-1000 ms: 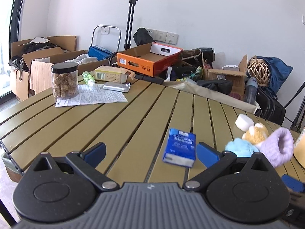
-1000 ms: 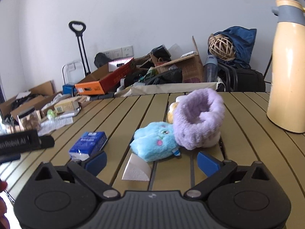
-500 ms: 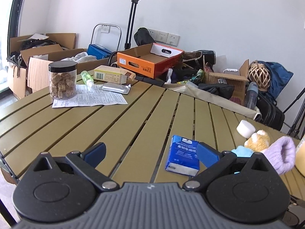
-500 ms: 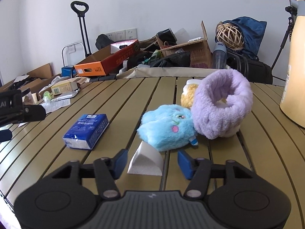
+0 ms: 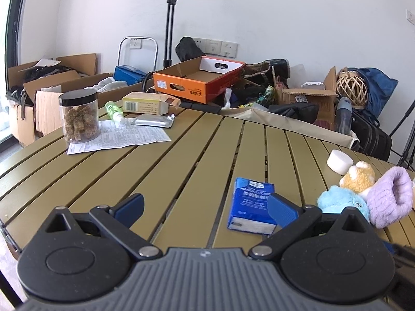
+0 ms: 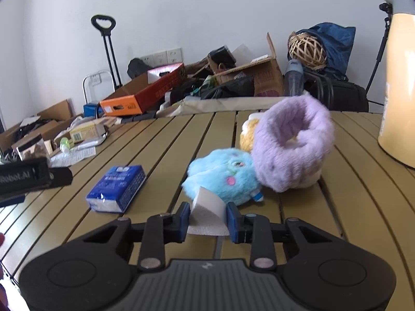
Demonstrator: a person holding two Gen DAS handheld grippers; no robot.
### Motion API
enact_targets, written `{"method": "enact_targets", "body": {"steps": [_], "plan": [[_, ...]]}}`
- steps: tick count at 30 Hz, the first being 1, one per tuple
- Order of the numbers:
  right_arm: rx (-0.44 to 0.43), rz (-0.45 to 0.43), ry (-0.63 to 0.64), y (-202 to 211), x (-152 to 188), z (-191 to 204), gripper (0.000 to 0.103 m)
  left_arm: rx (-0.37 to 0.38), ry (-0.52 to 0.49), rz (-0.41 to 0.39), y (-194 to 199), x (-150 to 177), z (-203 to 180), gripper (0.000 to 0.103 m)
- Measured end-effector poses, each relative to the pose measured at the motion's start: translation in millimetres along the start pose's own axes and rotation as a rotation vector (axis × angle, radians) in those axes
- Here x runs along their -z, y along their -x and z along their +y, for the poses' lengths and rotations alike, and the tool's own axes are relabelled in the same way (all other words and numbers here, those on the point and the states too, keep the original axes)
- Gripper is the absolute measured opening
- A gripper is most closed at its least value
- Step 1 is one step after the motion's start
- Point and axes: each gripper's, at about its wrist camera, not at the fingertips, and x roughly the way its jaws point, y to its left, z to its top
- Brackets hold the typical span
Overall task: Collect trash
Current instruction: 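Grasp the white foam wedge with right gripper while left gripper grasps the blue tissue pack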
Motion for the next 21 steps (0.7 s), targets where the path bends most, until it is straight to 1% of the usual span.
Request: {"method": "enact_targets", "body": {"steps": [5,10,14,21], "plan": [[0.022,-0.049,-0.011,16,-7,-19,0.029,0.018,-0.011,-0.011,-7,5,-14,0.103],[0.067,-0.080,-0.025,28,-9,-44,0.029,0.022,-0.024,-0.009,-14,8,-28,0.103],[0.109,-0.098,-0.048,37,-10,-67,0.029,0.020,-0.036,0.011,-24,8,-37,0.103],[0.181,-0.106,-0.101,45,-7,-109,0.029,0.019,-0.047,0.073,-44,7,-45,0.102]]}}
